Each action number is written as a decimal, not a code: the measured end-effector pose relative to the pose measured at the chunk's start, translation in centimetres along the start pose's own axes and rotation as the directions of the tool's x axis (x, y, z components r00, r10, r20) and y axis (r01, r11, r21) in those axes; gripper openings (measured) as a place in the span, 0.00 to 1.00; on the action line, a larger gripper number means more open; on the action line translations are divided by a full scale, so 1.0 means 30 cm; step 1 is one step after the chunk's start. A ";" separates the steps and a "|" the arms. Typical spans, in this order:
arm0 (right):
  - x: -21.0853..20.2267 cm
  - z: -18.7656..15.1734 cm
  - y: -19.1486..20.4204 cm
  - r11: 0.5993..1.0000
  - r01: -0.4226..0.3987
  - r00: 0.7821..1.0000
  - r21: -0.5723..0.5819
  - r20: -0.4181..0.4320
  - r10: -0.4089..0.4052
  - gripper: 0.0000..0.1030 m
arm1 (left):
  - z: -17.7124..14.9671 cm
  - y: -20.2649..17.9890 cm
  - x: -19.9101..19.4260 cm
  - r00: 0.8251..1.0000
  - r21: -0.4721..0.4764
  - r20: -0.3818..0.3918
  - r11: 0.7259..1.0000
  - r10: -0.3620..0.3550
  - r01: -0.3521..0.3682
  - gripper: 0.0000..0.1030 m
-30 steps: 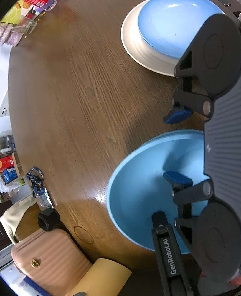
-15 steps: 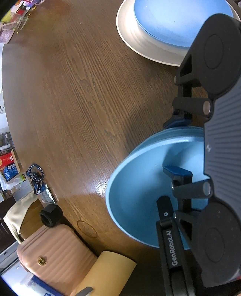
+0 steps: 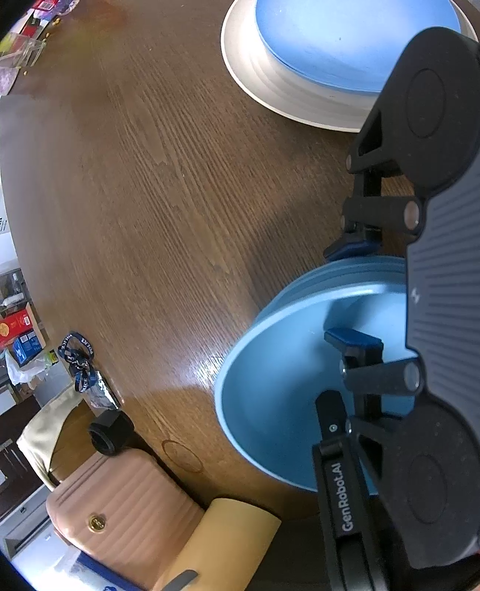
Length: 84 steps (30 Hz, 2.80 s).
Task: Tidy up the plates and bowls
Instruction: 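Close both grippers on the rim of the stacked light-blue bowls, then lift the bowl stack with both grippers and carry it over the plates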
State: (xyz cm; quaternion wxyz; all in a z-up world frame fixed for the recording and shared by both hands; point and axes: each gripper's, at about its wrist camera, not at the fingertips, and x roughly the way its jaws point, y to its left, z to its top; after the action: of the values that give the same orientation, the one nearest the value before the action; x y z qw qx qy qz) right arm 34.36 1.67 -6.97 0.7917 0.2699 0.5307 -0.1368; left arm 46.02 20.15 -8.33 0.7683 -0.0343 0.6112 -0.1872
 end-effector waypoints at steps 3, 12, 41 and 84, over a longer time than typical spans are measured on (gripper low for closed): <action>-0.003 -0.007 -0.012 1.000 -0.011 1.000 0.020 0.000 0.011 0.36 | -0.008 0.003 -0.007 1.000 -0.007 -0.002 1.000 0.002 -0.002 0.40; -0.025 -0.044 -0.018 0.999 -0.015 1.000 0.030 0.002 0.015 0.31 | -0.041 0.001 -0.042 1.000 -0.007 0.025 1.000 0.014 -0.014 0.39; -0.249 -0.153 -0.067 0.998 -0.057 0.991 0.006 0.124 0.056 0.27 | -0.179 -0.092 -0.216 0.991 0.048 0.130 0.999 -0.008 0.001 0.39; -0.528 -0.121 -0.606 0.992 -0.004 0.969 0.123 0.244 -0.026 0.27 | -0.332 -0.672 -0.162 0.983 0.179 0.132 0.978 -0.127 0.102 0.39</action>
State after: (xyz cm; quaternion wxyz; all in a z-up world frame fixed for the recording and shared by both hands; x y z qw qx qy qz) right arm 16.09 -12.19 1.32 0.8323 0.2961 0.4210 -0.2059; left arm 30.68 4.81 -0.66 0.7981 -0.0165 0.5331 -0.2802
